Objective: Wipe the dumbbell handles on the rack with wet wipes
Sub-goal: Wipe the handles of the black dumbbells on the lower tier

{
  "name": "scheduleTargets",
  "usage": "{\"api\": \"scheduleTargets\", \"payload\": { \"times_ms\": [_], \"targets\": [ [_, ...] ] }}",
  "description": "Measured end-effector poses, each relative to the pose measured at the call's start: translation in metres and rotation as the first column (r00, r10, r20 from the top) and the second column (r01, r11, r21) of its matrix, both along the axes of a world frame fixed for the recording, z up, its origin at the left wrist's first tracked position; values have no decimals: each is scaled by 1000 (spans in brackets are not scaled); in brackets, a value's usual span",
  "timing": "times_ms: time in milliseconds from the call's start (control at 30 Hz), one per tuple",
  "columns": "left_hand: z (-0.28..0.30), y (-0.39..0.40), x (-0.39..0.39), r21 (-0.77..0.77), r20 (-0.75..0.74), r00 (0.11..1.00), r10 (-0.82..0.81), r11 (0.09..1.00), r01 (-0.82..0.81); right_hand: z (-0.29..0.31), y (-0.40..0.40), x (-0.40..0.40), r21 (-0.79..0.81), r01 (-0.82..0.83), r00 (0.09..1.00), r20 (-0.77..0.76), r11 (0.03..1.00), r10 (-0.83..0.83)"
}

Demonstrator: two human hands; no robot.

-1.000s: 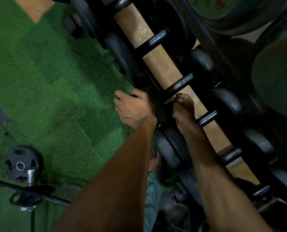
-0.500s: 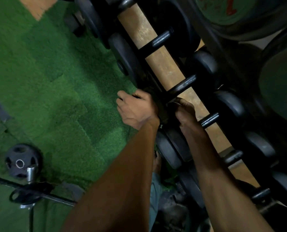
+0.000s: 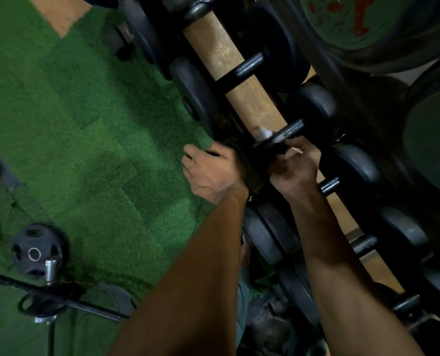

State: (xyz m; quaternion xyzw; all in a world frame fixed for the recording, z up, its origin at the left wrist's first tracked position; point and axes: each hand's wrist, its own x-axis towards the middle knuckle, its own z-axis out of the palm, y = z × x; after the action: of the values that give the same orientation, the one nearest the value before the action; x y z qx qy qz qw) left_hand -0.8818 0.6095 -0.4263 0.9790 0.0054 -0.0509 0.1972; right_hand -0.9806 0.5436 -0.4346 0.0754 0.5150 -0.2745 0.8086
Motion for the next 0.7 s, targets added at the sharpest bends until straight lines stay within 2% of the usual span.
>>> {"api": "scheduleTargets", "payload": {
  "times_ms": [133,267,433,533,633,700],
  "targets": [
    [-1,0,1,2,-1,1000,3,1000,-3,3,-18,1,-17,150,988,-43,989,-150],
    [-1,0,1,3,-8,1000,-2,1000,2,-2,-27,4,6,251,927,-289,968,-239],
    [-1,0,1,-13,4,1000,-1,1000,1,-8,-25,10,-7,301,874,-398,954,-279],
    [-2,0,1,-8,4,1000,-3,1000,3,-7,-16,17,-78,282,804,-525,956,-280],
    [-1,0,0,-14,9,1000,-4,1000,4,-2,-8,22,-218,308,706,-600,926,-376],
    [0,0,-1,-11,9,1000,-8,1000,8,1,-4,24,-297,249,652,-653,922,-386]
  ]
}}
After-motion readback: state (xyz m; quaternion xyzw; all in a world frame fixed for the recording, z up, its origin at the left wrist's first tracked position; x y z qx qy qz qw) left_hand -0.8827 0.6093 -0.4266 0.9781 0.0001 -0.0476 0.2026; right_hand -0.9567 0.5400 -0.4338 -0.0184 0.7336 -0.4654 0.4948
